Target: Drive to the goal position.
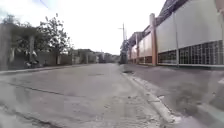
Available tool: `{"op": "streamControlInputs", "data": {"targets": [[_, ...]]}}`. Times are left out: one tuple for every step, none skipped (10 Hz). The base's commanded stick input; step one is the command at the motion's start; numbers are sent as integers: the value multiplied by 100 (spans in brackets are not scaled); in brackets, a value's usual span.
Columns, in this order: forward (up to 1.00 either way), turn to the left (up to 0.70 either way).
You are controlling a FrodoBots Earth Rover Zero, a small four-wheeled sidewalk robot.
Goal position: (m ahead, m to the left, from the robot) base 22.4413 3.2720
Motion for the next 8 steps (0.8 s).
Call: {"op": "streamControlInputs", "data": {"targets": [[100, 0], [100, 0], [100, 0], [100, 0], [100, 0], [100, 0], [100, 0], [100, -3]]}}
